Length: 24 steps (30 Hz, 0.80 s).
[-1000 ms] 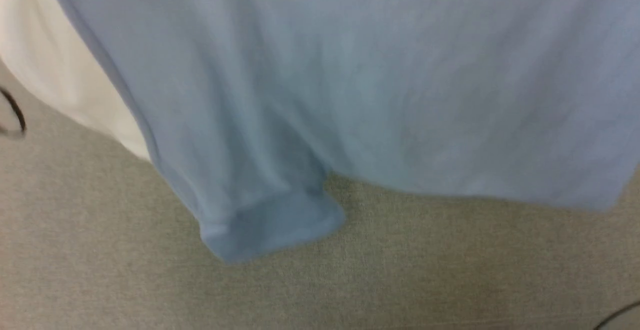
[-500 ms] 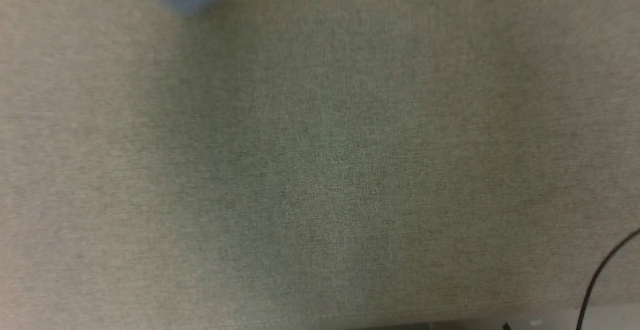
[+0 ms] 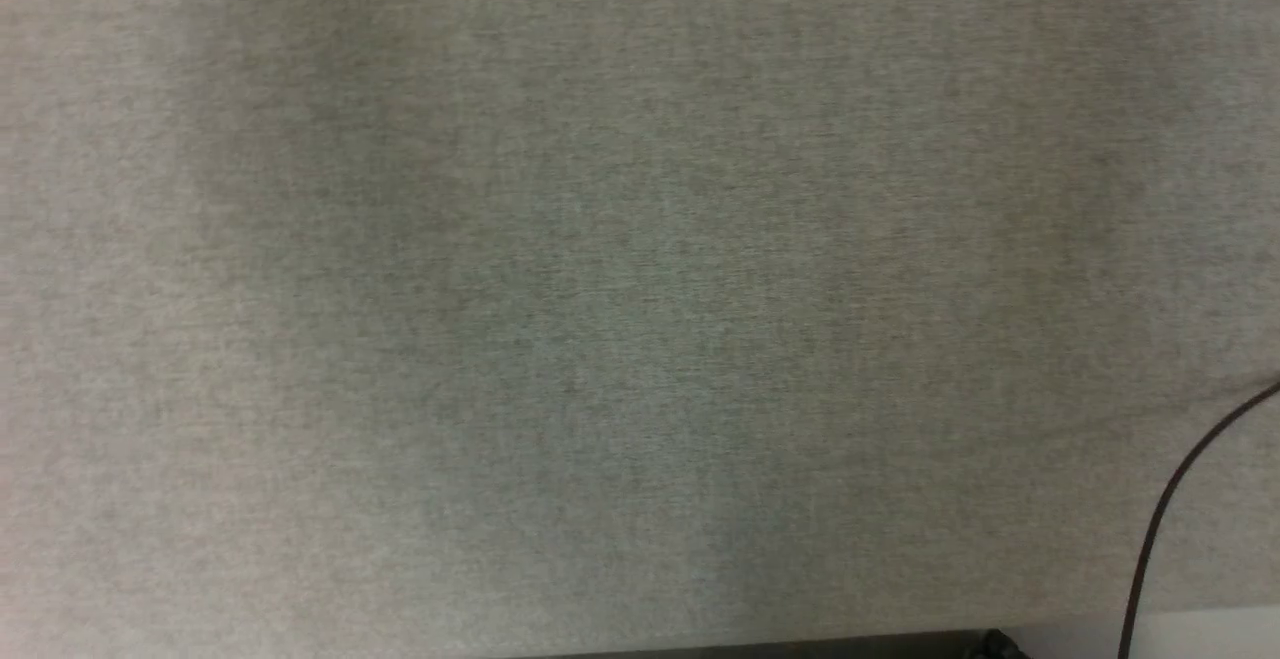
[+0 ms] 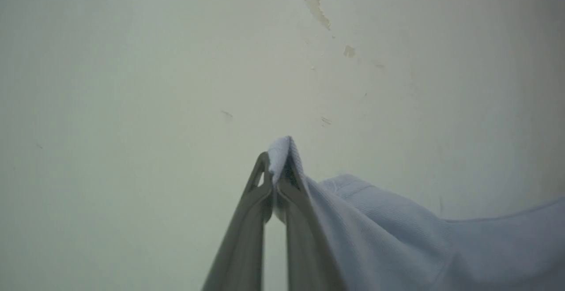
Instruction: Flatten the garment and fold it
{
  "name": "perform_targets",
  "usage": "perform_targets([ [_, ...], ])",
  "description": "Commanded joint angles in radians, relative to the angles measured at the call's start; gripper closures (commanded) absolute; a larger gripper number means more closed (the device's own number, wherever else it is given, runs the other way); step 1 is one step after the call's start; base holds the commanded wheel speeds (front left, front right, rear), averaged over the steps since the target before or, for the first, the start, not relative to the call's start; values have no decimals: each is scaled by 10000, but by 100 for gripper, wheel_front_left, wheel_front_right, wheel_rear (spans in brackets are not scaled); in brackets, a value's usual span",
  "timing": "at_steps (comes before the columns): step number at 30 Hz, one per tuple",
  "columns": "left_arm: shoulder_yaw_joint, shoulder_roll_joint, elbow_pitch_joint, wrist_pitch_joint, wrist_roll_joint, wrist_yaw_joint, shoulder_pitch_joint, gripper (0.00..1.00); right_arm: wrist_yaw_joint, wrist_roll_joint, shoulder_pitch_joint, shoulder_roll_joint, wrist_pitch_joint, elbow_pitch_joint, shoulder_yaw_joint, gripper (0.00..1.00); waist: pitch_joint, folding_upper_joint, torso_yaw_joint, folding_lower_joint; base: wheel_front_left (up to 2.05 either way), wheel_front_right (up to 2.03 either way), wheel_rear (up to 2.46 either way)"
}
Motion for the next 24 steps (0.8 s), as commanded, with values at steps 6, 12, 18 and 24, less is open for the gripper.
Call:
perform_targets([
  [6, 158, -528, -1590, -58, -120, -159, 4312, 100, -23, -431, 2669, 201, -671, 344, 418, 100, -1110, 0, 516, -3, 0, 0, 0],
  [12, -392, -777, -2609, -59, -190, -292, 8887, 100, -23, -177, 5750, 227, -760, -17, 972, 100, -2866, 0, 785, -3, 0, 0, 0],
  [18, -1113, -332, -3012, 181, -852, -526, 12313, 100, -23, 954, 8873, -254, 123, -1034, 1788, 100, -4467, 0, 968, -3, 0, 0, 0],
  [24, -1524, 601, -3461, 618, -1275, -615, 14370, 100, -23, 2478, 11330, -1381, 1634, -2436, 2300, 100, -5495, 0, 1122, -3, 0, 0, 0],
])
